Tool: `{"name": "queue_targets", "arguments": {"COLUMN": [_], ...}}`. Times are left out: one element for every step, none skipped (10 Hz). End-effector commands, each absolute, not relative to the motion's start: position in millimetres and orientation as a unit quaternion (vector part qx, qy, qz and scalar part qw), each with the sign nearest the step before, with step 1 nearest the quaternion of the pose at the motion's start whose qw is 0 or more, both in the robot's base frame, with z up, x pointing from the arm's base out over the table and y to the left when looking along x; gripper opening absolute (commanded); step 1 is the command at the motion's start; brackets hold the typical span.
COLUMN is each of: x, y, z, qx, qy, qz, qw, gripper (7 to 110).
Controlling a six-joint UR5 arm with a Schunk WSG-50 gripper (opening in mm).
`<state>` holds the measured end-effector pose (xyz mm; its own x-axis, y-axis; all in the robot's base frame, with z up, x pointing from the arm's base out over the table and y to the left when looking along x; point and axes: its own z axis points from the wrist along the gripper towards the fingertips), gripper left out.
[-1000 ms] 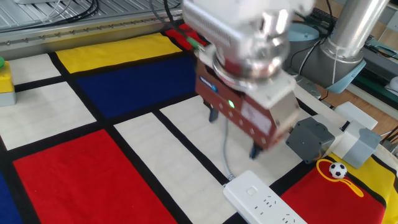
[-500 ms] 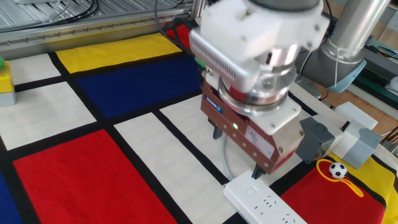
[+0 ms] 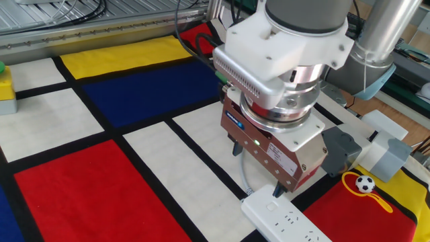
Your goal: Turn off the power strip by pressing the button
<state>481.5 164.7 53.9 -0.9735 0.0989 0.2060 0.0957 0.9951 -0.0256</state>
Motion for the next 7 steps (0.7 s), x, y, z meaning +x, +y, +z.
{"name": "queue_targets", "arguments": {"x": [479.5,486.7,487.0,487.7,488.0,487.9,488.1], "y": [169.9,172.2,176.3,179.4,176.7,177.5,183.1], "z": [51.9,59.0,59.2,59.3,59.0,59.1,59.5], "qx": [-0.039,-0.032,-0.022,-0.006,0.017,0.044,0.079], "qy": [-0.994,-0.994,-0.994,-0.995,-0.995,-0.994,-0.991], "qz": [-0.012,-0.021,-0.030,-0.038,-0.035,-0.039,-0.053], "qw": [0.098,0.099,0.098,0.096,0.095,0.094,0.091], "gripper": [88,88,88,88,88,88,88]}}
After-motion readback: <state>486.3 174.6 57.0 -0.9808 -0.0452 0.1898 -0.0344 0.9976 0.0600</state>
